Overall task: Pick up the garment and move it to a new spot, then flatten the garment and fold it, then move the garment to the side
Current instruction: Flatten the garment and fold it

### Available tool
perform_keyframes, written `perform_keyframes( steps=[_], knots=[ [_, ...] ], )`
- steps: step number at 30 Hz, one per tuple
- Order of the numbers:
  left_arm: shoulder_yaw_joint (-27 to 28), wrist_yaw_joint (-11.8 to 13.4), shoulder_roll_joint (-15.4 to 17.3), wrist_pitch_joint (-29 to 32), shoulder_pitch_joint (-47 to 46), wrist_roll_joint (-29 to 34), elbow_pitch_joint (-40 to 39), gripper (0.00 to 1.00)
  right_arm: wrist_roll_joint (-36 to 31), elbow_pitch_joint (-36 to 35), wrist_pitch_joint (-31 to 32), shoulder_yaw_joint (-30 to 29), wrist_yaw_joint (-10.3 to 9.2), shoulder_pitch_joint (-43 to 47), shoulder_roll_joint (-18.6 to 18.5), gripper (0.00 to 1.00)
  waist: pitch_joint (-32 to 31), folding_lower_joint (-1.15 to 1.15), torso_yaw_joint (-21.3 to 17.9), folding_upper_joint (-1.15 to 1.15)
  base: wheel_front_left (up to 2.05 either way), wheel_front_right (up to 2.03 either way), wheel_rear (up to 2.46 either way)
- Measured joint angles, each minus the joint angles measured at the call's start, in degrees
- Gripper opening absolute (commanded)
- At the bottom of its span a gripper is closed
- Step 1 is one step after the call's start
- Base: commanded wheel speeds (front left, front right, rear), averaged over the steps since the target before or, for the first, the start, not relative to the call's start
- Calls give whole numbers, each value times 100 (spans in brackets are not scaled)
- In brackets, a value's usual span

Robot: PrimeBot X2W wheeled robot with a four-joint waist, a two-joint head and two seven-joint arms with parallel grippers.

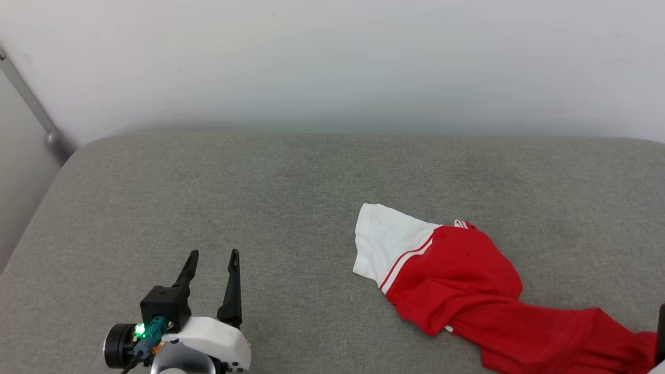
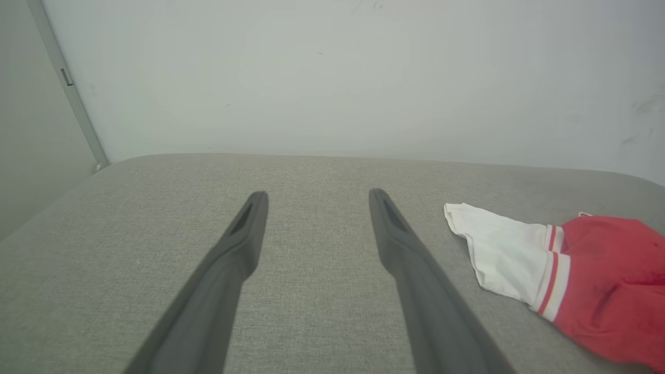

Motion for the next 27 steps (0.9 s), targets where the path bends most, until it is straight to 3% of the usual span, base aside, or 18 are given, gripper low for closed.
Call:
perform_keyframes(
  steps=[6, 16, 23, 27],
  knots=[
    [21, 66, 87, 89, 124, -26, -80, 100, -243, -738, -668, 712, 0, -7, 42, 100, -112, 0, -86, 0, 0, 0, 0],
    [-29, 108, 143, 246, 168, -59, -71, 100, -444, -1775, -561, 2067, -1, 452, 165, 100, -255, 0, -158, 0, 0, 0, 0],
    [-169, 98, 126, 364, 162, -59, 7, 100, -474, -2320, -367, 2486, -1, 873, 205, 100, -301, 0, -238, 0, 0, 0, 0],
    [-368, -57, 60, 508, -164, -37, 158, 100, -387, -2524, -259, 2619, -1, 894, 207, 100, -238, 0, -319, 0, 0, 0, 0]
  ],
)
